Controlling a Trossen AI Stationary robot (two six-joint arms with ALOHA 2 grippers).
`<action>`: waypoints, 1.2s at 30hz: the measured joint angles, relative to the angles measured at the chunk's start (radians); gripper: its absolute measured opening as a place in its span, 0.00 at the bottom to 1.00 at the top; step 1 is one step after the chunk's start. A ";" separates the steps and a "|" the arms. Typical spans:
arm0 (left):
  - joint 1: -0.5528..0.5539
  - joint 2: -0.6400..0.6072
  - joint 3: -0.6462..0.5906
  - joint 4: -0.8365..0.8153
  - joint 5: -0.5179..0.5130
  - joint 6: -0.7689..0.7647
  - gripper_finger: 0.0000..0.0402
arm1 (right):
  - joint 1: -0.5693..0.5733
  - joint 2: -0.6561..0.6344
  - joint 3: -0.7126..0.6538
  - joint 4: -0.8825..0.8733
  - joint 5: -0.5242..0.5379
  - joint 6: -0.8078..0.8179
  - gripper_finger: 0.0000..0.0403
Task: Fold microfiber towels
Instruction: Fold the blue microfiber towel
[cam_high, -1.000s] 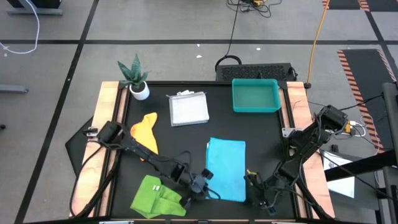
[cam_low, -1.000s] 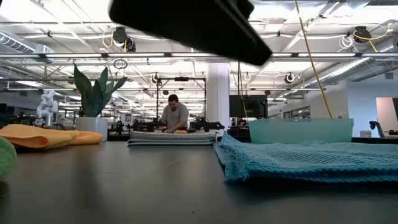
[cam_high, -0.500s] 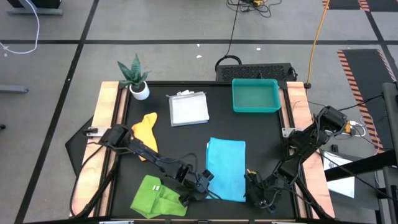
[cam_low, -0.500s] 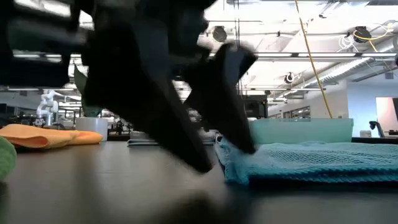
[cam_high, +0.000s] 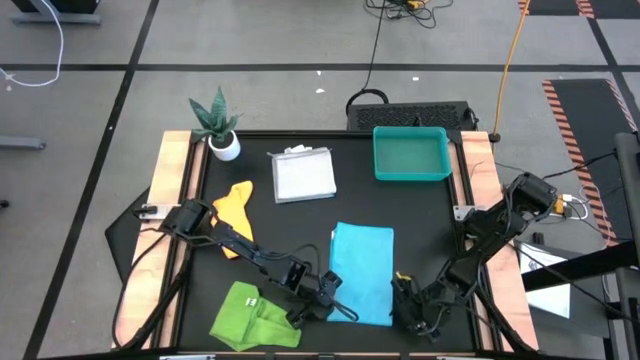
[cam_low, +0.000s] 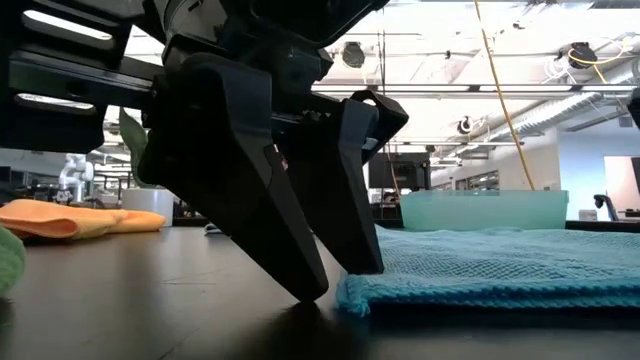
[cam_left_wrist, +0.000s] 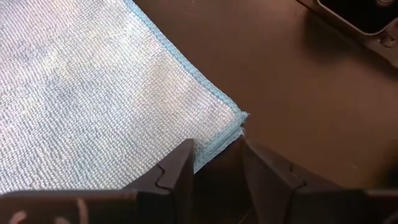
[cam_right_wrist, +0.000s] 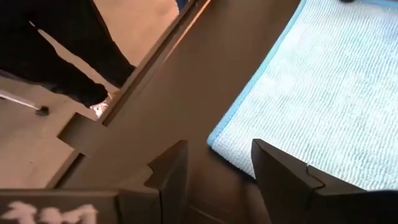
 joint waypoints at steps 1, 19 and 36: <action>0.000 0.000 0.000 -0.001 0.000 -0.001 0.33 | 0.000 0.017 0.000 0.015 -0.005 0.002 0.42; -0.010 -0.001 -0.055 0.056 -0.026 -0.089 0.33 | 0.000 0.156 0.003 0.142 0.037 0.106 0.30; -0.016 -0.003 -0.105 0.216 -0.006 -0.266 0.02 | 0.000 0.107 -0.002 0.136 0.018 0.312 0.01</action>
